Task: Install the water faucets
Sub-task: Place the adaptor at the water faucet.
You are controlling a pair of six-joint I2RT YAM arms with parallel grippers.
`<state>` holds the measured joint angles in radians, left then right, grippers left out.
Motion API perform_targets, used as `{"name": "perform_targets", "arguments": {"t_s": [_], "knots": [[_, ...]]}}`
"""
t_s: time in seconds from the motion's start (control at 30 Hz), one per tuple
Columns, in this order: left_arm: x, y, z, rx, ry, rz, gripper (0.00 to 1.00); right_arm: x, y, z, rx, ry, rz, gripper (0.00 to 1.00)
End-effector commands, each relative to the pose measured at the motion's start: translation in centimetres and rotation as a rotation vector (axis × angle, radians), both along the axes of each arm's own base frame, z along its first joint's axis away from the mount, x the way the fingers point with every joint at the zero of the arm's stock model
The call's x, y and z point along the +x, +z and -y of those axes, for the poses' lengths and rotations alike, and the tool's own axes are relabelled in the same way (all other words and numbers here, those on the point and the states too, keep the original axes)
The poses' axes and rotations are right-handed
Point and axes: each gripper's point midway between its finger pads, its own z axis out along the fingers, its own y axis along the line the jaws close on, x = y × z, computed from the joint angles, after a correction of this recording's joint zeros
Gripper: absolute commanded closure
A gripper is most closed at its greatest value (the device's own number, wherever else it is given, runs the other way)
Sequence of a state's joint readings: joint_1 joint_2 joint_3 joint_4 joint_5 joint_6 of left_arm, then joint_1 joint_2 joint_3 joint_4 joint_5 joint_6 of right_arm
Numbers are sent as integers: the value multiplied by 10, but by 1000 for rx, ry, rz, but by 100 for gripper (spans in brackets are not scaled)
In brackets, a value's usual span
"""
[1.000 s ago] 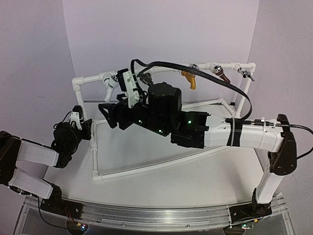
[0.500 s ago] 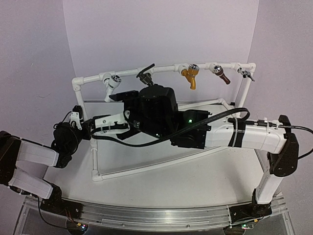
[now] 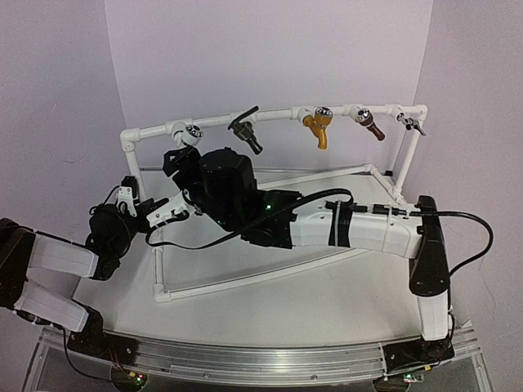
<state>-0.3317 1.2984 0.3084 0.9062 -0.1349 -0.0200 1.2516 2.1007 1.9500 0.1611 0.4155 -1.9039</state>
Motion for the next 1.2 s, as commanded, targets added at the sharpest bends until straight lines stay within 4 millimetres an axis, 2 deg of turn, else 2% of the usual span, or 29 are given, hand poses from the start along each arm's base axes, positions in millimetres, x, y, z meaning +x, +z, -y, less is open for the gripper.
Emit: {"name": "perform_targets", "arguments": {"t_s": [0.0, 0.13, 0.37, 0.5, 0.6, 0.73, 1.03, 1.17], "knots": [[-10, 10, 47, -48, -218, 9, 100, 26, 39, 11, 42, -105, 140, 15], [-9, 9, 47, -48, -220, 7, 100, 36, 47, 15, 69, -134, 147, 18], [-9, 9, 47, -45, -219, 5, 100, 51, 43, 19, 87, -171, 133, 30], [-8, 9, 47, -46, -217, 4, 100, 54, 42, 21, 156, -195, 82, 49], [-8, 8, 48, -44, -220, 4, 100, 56, 43, 23, 277, -210, -2, 59], [-8, 8, 48, -44, -221, 3, 100, 61, 46, 27, 514, -240, -157, 65], [-7, 8, 50, -47, -231, 0, 100, 63, 52, 45, 1255, -214, -664, 84], [-8, 9, 50, -48, -230, 2, 100, 70, 54, 57, 1572, -189, -869, 85]]}}
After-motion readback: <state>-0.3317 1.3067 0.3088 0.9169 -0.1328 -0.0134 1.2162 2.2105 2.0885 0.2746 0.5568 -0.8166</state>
